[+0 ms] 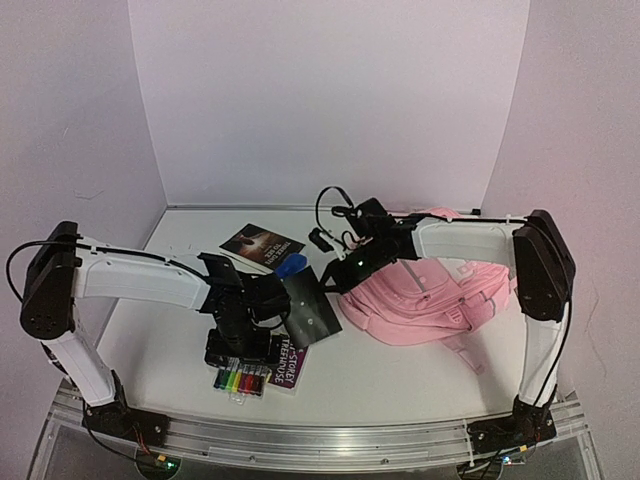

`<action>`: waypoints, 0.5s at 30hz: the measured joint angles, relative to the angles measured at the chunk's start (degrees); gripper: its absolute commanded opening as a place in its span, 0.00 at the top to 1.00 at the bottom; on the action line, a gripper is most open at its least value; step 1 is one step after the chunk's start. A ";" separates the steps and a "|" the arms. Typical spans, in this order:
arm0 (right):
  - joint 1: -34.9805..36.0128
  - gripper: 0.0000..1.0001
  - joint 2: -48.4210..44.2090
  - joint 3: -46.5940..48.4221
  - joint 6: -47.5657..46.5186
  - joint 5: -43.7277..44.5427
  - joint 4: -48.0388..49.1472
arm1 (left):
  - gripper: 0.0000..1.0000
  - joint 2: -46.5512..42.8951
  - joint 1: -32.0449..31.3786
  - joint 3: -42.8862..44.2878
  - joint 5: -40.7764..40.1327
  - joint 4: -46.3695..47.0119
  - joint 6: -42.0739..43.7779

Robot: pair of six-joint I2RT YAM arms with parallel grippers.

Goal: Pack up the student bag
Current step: Move the personal item to the center of the board, then move the stationery to the center of the board.

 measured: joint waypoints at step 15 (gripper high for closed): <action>-2.20 0.28 2.88 7.45 3.92 4.62 0.38 | 0.09 3.26 11.83 2.00 -4.76 -7.64 1.13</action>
